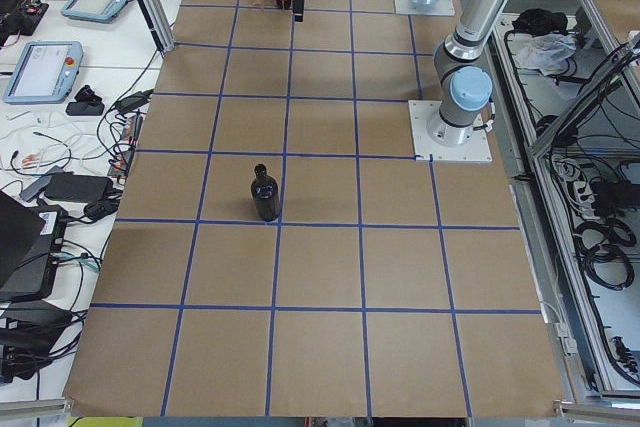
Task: Place wine into wine basket
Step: 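Move the left gripper toward the dark bottle lying on the table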
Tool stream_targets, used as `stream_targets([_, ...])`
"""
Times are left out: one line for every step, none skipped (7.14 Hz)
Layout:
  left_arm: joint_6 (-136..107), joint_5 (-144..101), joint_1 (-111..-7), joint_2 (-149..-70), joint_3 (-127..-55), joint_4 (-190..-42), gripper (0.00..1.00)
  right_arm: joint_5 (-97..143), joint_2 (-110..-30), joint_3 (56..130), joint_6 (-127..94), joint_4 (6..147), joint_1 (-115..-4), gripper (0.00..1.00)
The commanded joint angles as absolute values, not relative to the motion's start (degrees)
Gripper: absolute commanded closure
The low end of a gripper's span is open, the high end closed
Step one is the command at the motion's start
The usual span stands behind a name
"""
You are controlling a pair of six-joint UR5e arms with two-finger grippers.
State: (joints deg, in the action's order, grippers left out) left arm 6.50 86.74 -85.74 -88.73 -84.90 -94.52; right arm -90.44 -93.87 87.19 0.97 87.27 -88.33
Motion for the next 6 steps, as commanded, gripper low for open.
stream_targets([6.5,86.8,-85.7,-88.7,-84.9,-94.6,0.00,-90.4,-94.0,87.2,1.0,87.3,-88.3,0.00])
stream_targets([6.5,86.6,-85.2,-88.6,-84.9,-94.5,0.00,-90.4,-93.9,87.2,1.0,87.3,-88.3,0.00])
stream_targets([6.2,86.5,-85.3,-88.6,-84.9,-94.6,0.00,-90.4,-93.9,87.2,1.0,87.3,-88.3,0.00])
stream_targets([6.3,86.6,-85.2,-88.5,-84.9,-94.5,0.00,-90.4,-93.9,87.2,1.0,87.3,-88.3,0.00])
stream_targets([6.4,86.5,-85.1,-88.6,-84.9,-94.5,0.00,-90.4,-93.9,87.2,1.0,87.3,-88.3,0.00])
stream_targets([6.4,86.5,-84.9,-88.6,-84.9,-94.6,0.00,-90.4,-93.9,87.2,1.0,87.3,-88.3,0.00])
